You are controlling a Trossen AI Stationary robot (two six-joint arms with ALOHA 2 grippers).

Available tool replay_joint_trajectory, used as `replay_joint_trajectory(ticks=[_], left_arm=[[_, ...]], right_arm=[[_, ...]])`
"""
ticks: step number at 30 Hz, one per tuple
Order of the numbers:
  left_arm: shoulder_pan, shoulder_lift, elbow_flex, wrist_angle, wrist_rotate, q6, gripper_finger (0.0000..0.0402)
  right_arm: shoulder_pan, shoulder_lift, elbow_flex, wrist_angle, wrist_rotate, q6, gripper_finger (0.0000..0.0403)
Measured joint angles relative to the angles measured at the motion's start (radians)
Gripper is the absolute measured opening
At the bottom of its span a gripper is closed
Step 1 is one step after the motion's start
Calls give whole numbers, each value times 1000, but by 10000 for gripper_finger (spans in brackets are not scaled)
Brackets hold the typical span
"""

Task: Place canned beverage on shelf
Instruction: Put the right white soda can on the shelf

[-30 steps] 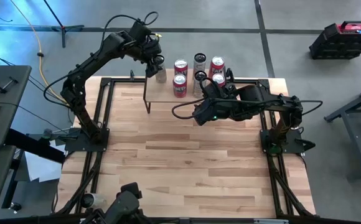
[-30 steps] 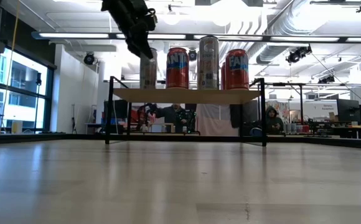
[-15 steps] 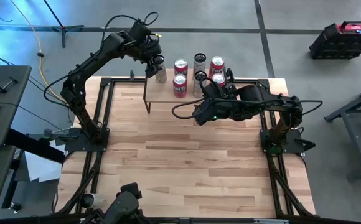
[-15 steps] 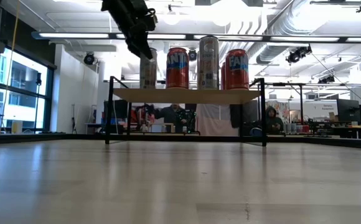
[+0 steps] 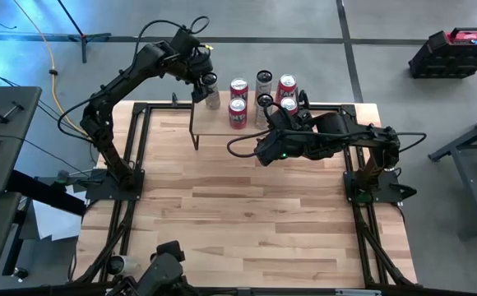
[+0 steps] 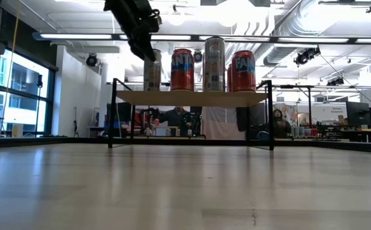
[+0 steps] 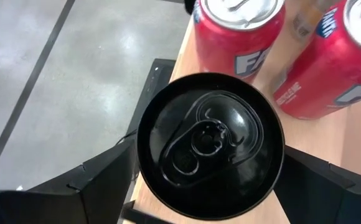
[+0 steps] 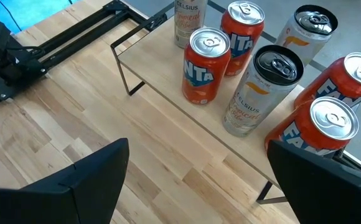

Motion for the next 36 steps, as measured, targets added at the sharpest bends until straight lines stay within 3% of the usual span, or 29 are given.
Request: replay_joint_trajectory(ticks=[17, 28, 36], left_arm=[[0, -1, 0, -41, -103, 2, 333], [3, -14, 1, 32, 32, -40, 333], [3, -14, 1, 62, 60, -53, 333]], right_arm=[[0, 0, 0, 0, 0, 0, 369], [0, 0, 0, 0, 1, -4, 369], [0, 0, 0, -1, -2, -4, 369]])
